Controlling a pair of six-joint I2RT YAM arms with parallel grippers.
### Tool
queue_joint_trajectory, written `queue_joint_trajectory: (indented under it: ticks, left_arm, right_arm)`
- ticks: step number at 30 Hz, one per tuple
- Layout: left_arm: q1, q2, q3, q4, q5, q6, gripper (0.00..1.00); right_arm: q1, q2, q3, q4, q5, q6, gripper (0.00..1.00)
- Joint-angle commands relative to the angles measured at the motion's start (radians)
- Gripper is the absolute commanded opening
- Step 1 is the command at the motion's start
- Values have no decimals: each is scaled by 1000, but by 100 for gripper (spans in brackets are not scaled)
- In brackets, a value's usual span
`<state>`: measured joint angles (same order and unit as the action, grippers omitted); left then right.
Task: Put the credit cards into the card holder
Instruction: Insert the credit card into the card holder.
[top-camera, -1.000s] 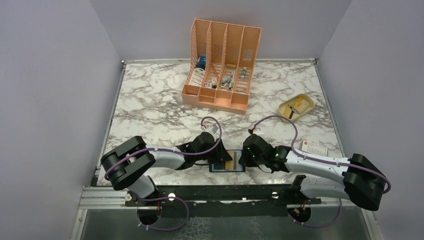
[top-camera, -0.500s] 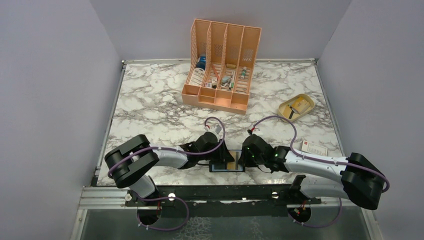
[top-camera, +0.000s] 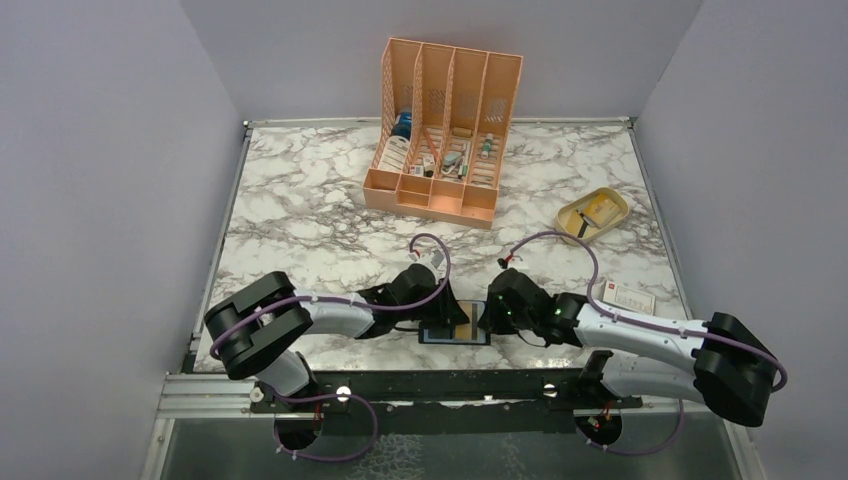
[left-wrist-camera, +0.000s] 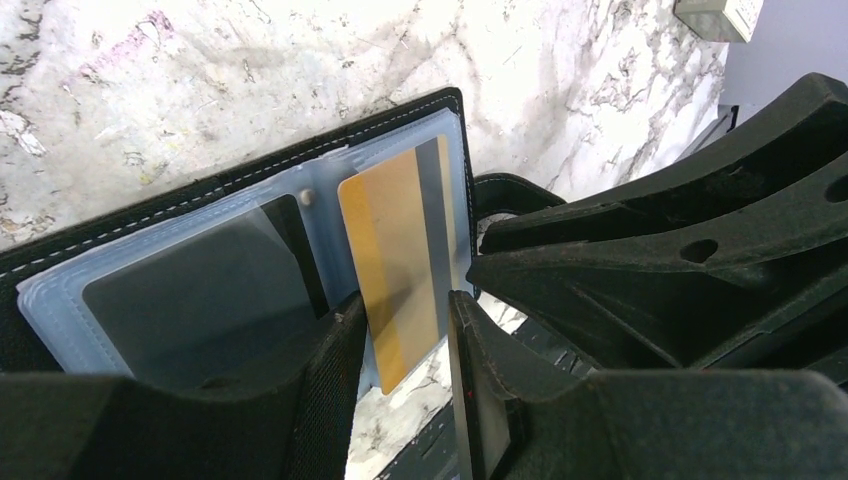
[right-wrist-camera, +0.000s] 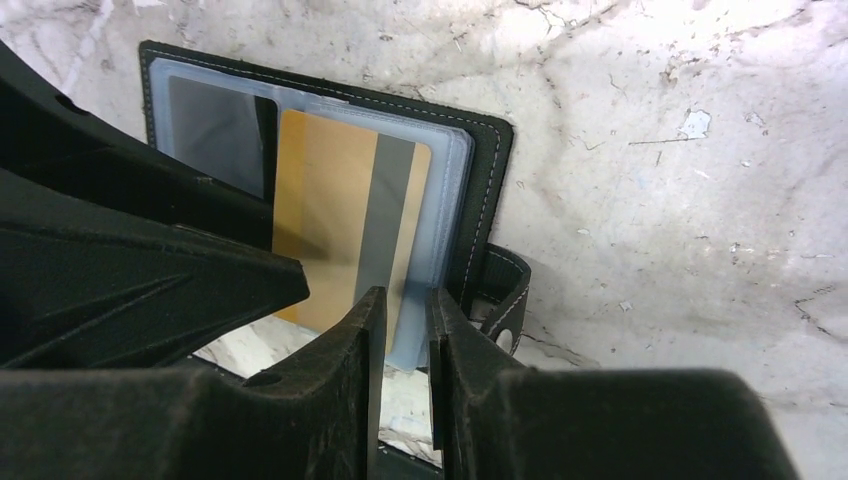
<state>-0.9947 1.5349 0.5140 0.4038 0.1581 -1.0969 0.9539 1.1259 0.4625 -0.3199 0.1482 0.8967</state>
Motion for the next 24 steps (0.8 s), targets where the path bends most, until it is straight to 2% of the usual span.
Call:
queue_joint_trajectory:
  ticks: [1, 4, 9, 12, 14, 17, 19, 24]
  left_arm:
    - [-9, -36, 0, -19, -33, 14, 38]
    - [-7, -44, 6, -54, -52, 30, 38]
    - [-7, -84, 60, -204, -104, 122, 40]
    - [-8, -100, 53, -227, -109, 129, 40]
    - [-7, -115, 48, -251, -129, 135, 34]
    - [-7, -130, 51, -279, -149, 155, 10]
    - [-7, -132, 57, -289, -152, 166, 0]
    - [-7, -119, 72, -308, -167, 184, 0]
  right_arm:
    - [2, -47, -11, -16, 23, 18, 21]
    - [2, -46, -13, -22, 25, 20, 21]
    - [2, -52, -23, -23, 26, 23, 20]
    - [2, -57, -28, -21, 29, 25, 20]
    - [2, -60, -26, -27, 33, 25, 19]
    - [2, -59, -24, -27, 35, 22, 18]
    - [2, -54, -24, -22, 32, 22, 17]
    - [2, -31, -21, -6, 27, 19, 17]
